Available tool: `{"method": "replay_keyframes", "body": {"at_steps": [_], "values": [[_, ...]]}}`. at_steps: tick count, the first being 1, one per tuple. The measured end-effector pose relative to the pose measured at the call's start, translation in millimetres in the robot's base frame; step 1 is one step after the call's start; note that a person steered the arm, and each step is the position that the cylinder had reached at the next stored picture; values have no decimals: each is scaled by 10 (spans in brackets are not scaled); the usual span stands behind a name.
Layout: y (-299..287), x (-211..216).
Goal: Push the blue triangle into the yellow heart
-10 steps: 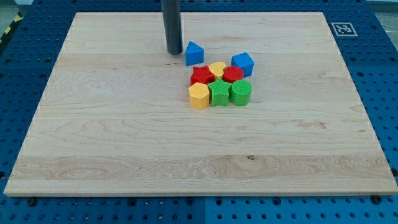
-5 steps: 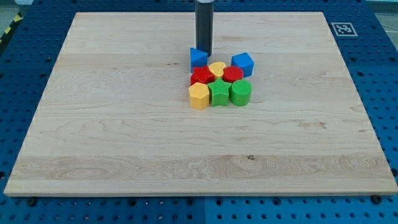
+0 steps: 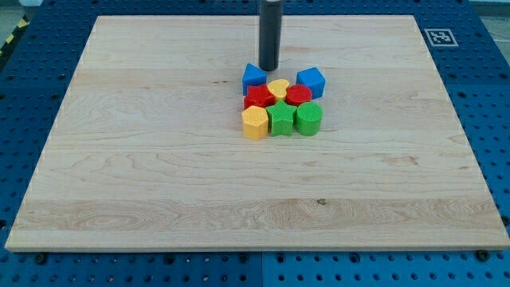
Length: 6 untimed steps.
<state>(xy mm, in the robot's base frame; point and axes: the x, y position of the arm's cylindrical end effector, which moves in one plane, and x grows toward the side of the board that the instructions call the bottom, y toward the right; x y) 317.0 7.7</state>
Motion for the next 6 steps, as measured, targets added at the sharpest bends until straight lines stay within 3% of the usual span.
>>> {"method": "replay_keyframes", "body": {"at_steps": [2, 3, 6], "values": [[-527, 134], [-510, 337], [-155, 401]]}}
